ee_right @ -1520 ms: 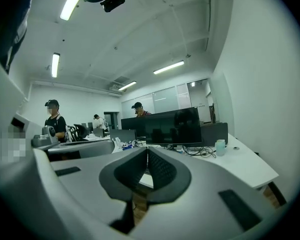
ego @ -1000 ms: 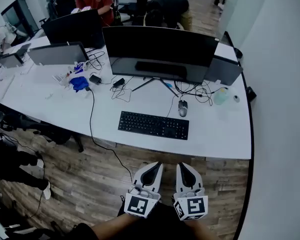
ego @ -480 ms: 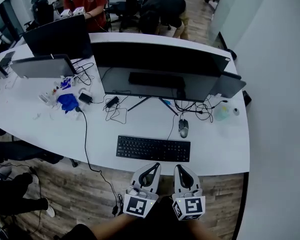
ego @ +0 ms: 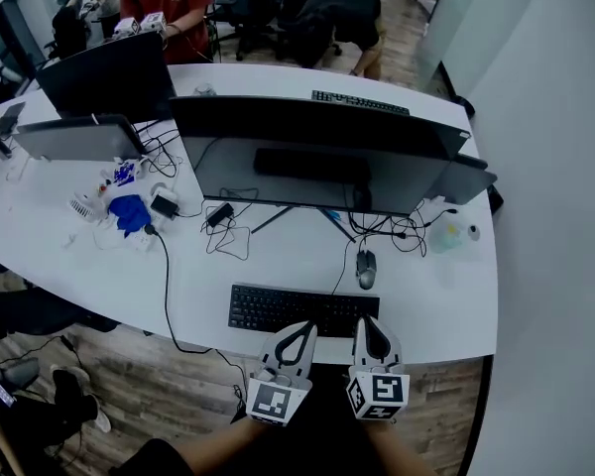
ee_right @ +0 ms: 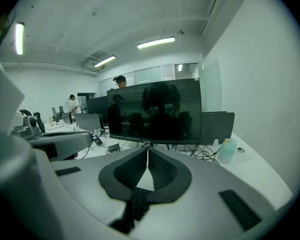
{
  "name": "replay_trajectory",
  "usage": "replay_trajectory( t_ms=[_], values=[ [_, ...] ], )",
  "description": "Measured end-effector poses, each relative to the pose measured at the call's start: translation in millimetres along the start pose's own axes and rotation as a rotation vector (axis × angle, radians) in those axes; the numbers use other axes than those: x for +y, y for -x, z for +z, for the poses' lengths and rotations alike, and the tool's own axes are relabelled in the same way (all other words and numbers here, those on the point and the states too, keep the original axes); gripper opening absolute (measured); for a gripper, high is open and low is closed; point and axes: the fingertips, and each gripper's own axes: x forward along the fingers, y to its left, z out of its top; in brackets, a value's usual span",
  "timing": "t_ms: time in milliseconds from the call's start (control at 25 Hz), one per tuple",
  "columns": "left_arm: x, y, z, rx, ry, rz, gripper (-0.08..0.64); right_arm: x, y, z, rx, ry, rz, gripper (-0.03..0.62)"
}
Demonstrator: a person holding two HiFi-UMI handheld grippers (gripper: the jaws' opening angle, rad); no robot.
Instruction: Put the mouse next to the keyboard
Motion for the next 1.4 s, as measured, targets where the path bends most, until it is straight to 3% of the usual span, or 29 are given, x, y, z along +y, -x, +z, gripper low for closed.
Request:
replay_trajectory(
  t_ms=[200,480,520,600,800,1080,1240,1400],
  values=[
    [7,-33,-7,0.054,-0.015,0.002,0.005,-27,-37,-16,0.06,-0.032,0.013,0.02],
    [10,-81,-3,0.054,-0.004,0.019,0.005,-68,-99,-47,0.168,-0.015,0.014,0.025],
    [10,-87,-7,0.062,0.0,0.025,0.005,-73,-109,-52,0.185,-0.015,0.017,0.039],
    [11,-97,-18,0.084,0.008,0.031,0.005,-85,-129,-65,0.227,-0.017,0.014,0.133],
    [12,-121,-31,0.127,0.015,0.048,0.005,-111,-176,-111,0.371,-0.008,0.005,0.21],
    [14,-143,-31,0.168,0.024,0.071,0.005,-134,-216,-165,0.548,0.041,0.022,0.256],
    [14,-151,-24,0.139,0.059,0.095,0.005,-139,-225,-177,0.579,0.026,0.021,0.264],
    [10,-151,-30,0.174,0.025,0.08,0.005,-140,-229,-186,0.601,0.025,0.03,0.284]
  ],
)
